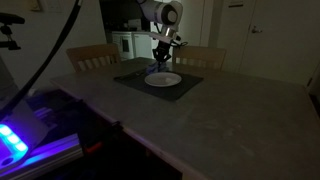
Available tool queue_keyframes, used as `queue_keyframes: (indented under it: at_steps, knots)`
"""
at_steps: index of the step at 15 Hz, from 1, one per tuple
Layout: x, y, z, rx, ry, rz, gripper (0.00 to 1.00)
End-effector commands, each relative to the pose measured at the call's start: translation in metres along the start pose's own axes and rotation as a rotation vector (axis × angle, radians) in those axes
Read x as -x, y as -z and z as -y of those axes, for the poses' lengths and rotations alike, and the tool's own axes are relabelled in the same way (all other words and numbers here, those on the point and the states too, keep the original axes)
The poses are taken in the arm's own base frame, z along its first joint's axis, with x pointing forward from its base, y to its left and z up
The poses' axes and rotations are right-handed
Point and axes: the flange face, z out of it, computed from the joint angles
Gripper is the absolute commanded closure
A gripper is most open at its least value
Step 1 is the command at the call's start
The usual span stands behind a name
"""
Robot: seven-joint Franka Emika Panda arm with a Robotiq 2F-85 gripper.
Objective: Use the blue towel to wipe the table
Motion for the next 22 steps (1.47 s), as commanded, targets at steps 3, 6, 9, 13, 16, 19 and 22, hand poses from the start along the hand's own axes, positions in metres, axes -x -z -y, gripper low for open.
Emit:
queue_keyframes:
  at_steps: [3,6,9,13,16,19,22]
  knots:
    - [0.018,0.030,-0.006,-0.051,0.037,0.031,0.98]
    - [0.028,0.049,-0.012,-0.060,0.042,0.034,0.98]
    - [0.043,0.064,-0.022,-0.048,0.028,0.050,0.98]
    - [0.067,0.068,-0.037,-0.054,0.028,0.086,0.98]
    - [0.083,0.058,-0.048,-0.051,0.060,0.119,0.98]
    - [0.093,0.043,-0.060,-0.027,0.080,0.140,0.98]
    - [0.100,0.027,-0.070,-0.018,0.088,0.139,0.98]
